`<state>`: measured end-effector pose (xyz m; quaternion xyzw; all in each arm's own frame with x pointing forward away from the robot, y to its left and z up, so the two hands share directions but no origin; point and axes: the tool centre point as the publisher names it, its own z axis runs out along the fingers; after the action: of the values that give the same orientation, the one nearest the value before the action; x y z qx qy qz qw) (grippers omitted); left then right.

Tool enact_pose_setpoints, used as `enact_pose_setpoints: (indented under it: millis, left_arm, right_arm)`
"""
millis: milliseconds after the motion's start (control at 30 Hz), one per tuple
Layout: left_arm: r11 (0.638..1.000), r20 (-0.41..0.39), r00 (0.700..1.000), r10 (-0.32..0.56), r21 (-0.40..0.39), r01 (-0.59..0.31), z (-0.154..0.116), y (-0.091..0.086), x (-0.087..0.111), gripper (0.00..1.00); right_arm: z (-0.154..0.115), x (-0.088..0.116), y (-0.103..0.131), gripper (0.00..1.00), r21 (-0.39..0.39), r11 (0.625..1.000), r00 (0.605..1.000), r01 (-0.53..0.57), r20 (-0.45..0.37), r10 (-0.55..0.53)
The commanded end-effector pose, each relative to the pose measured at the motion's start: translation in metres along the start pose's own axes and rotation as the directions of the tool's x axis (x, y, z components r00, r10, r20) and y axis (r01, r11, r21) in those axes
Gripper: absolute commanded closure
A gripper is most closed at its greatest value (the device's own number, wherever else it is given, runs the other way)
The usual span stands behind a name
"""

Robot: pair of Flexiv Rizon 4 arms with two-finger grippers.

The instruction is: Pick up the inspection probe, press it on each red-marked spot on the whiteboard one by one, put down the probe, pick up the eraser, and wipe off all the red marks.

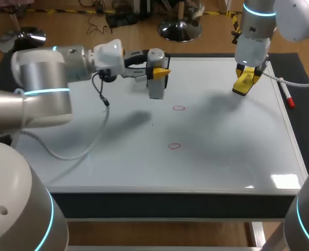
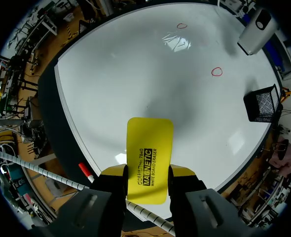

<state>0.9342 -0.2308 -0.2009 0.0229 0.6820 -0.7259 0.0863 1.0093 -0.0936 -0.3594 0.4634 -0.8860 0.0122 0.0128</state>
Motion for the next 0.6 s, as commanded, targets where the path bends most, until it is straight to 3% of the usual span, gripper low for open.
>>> enact_pose_setpoints:
  millis: [33,100,600]
  left_arm:
    - [1.000,-0.101,0.995,-0.009,0.010,0.010,0.025,0.012,-0.009,1.00]
    - [1.000,-0.105,0.994,-0.006,-0.013,0.005,0.030,0.017,-0.009,1.00]
    - [0.997,-0.144,0.987,-0.067,0.033,0.073,0.053,0.049,-0.008,1.00]
  right_arm:
    - [-0.001,0.000,-0.001,1.00,0.000,1.000,1.000,0.002,-0.004,-0.002]
    - [-0.001,0.000,-0.001,1.00,0.000,1.000,1.000,0.002,-0.004,-0.002]
    - [-0.001,0.000,-0.001,1.00,0.000,1.000,1.000,0.002,-0.004,-0.002]
